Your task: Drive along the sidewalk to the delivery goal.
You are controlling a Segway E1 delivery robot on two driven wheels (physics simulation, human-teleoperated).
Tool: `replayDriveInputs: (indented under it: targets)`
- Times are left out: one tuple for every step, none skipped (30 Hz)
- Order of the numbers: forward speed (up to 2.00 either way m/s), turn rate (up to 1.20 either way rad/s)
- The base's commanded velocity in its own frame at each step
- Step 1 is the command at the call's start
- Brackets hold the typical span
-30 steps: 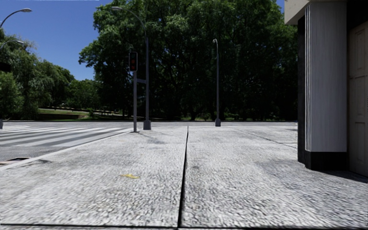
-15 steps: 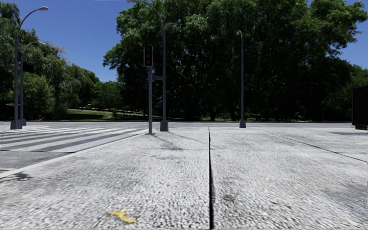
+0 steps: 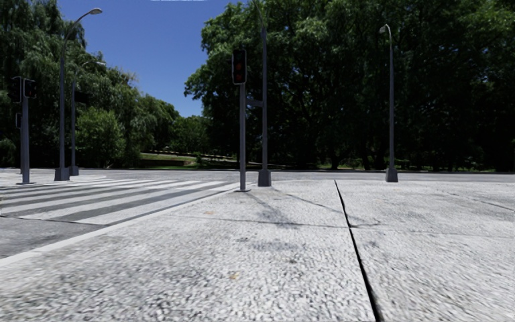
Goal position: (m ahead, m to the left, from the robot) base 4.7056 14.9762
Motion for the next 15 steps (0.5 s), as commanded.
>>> replayDriveInputs:
  targets:
    - [2.00,0.40]
    - [2.00,0.40]
    - [2.00,0.40]
    - [2.00,0.40]
    - [2.00,0.40]
    - [2.00,0.40]
    - [2.00,0.40]
    - [2.00,0.40]
    - [2.00,0.40]
    - [2.00,0.40]
    - [2.00,0.40]
    - [2.00,0.40]
    - [2.00,0.40]
    - [2.00,0.40]
    - [2.00,0.40]
